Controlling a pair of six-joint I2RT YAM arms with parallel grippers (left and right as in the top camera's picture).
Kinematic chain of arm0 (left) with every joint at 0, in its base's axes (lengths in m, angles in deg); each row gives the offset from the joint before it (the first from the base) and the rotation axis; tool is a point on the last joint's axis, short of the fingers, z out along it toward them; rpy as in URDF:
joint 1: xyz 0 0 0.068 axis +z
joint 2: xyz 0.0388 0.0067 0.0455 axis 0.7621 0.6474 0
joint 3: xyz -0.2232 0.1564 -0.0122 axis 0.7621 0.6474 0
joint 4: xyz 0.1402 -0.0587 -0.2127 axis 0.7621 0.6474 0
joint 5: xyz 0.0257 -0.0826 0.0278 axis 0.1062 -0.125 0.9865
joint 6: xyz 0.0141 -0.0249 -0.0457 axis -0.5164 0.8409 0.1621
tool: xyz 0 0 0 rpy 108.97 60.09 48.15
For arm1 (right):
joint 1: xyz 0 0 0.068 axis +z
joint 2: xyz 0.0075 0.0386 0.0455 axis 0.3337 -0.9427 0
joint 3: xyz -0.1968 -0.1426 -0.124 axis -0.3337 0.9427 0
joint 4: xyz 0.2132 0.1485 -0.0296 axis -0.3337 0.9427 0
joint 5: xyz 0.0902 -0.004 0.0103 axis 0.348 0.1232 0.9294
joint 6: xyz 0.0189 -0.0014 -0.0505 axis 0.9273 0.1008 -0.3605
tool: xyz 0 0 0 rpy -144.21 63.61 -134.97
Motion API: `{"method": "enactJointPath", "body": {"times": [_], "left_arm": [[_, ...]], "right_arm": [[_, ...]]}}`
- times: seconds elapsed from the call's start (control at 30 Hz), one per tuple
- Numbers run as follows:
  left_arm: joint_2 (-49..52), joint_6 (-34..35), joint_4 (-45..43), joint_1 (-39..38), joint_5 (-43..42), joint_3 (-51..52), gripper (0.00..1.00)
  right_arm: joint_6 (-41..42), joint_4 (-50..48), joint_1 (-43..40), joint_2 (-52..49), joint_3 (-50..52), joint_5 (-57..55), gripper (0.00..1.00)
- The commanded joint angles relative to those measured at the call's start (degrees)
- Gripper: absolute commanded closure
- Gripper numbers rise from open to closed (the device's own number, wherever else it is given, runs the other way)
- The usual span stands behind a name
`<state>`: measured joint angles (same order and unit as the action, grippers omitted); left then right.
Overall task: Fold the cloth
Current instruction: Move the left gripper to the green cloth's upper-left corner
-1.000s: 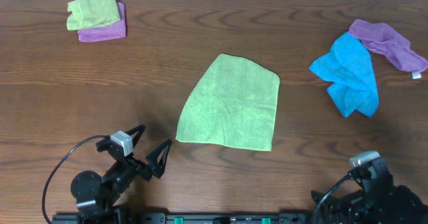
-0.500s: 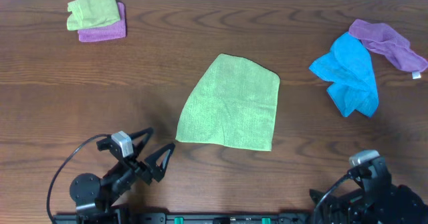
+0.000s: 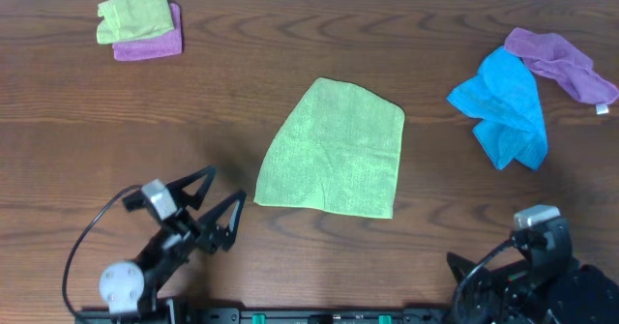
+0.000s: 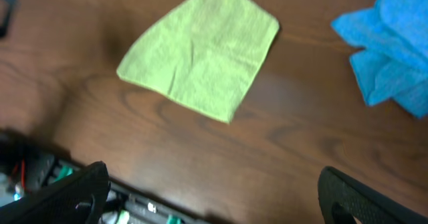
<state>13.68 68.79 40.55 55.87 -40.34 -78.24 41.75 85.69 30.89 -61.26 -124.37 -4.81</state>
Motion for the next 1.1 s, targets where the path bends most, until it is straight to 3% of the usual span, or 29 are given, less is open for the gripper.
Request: {"method": "enactJointPath", "body": {"times": [0.0, 0.23, 0.37, 0.5, 0.67, 1.07], "left_arm": [[12.37, -1.79, -3.37, -2.29, 1.05, -3.72, 0.04], [44.46, -13.88, -3.98, -8.76, -5.03, -22.18, 0.05], [60.22, -17.51, 0.07, -11.61, -5.03, -32.96, 0.05], [73.66, -22.84, 7.02, -14.32, -4.81, -44.48, 0.05], [87.08, -28.26, 15.87, -15.82, -2.58, -58.01, 0.05], [107.91, -37.24, 30.25, -16.06, 1.49, -78.95, 0.05]], "right_arm": [[0.81, -0.55, 0.63, -0.13, 0.17, -2.97, 0.01], [3.74, 1.92, 0.63, -0.11, -0.48, -2.08, 0.01], [11.96, 10.47, 0.59, -0.02, -2.25, -2.58, 0.01], [12.37, 10.40, 0.57, 1.79, -2.43, -1.31, 0.01], [12.37, 10.10, 0.59, 2.03, -2.40, -3.67, 0.01], [12.39, 7.04, 0.59, 2.03, -2.40, -8.37, 0.01]]}}
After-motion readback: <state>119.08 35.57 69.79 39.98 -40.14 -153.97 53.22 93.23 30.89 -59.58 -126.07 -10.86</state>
